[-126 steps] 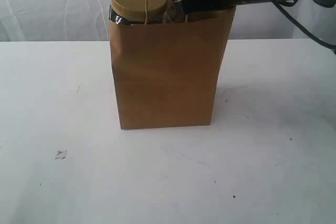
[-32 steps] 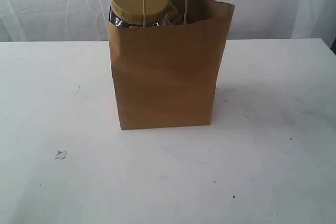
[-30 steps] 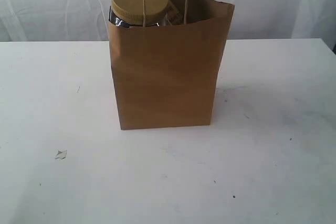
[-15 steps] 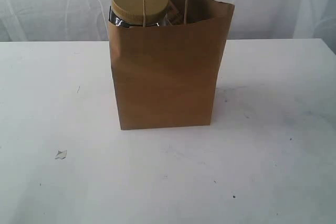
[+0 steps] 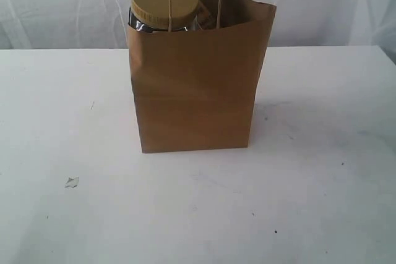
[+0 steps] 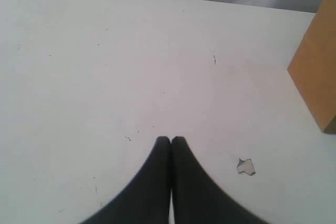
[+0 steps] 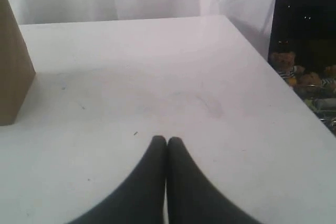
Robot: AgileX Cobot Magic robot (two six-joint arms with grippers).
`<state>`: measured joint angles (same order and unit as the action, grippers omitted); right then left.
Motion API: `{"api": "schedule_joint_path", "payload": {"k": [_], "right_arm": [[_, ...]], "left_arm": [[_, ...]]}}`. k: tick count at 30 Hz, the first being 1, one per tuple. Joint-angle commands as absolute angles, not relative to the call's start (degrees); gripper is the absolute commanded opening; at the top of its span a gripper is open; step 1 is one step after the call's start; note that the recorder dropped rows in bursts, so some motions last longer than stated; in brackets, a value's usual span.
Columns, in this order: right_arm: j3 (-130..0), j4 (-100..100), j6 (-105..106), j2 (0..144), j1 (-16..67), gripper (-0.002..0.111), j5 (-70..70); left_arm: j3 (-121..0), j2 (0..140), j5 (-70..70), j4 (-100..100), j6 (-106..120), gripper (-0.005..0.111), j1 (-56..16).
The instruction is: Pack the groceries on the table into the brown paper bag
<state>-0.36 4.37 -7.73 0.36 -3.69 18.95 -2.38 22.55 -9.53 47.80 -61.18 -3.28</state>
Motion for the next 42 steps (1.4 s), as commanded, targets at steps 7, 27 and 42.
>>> {"api": "schedule_joint_path", "payload": {"k": [7,27,42], "right_arm": [[0.0,-0.48,-1.68,0.0,-4.03,0.0,19.72],[0.0,-0.48,-1.68,0.0,-4.03,0.0,19.71],[0.0,-0.3,-1.68,0.0,-4.03,0.0,19.71]], "left_arm": [[-2.15,22.3,-9.4,48.48,-61.51,0.0,-3.63],[-0.39,16.03,-2.96,45.0,-61.62,0.0,-3.63],[0.0,4.0,17.64,-4.17,10.26,0.0,-2.32]]}}
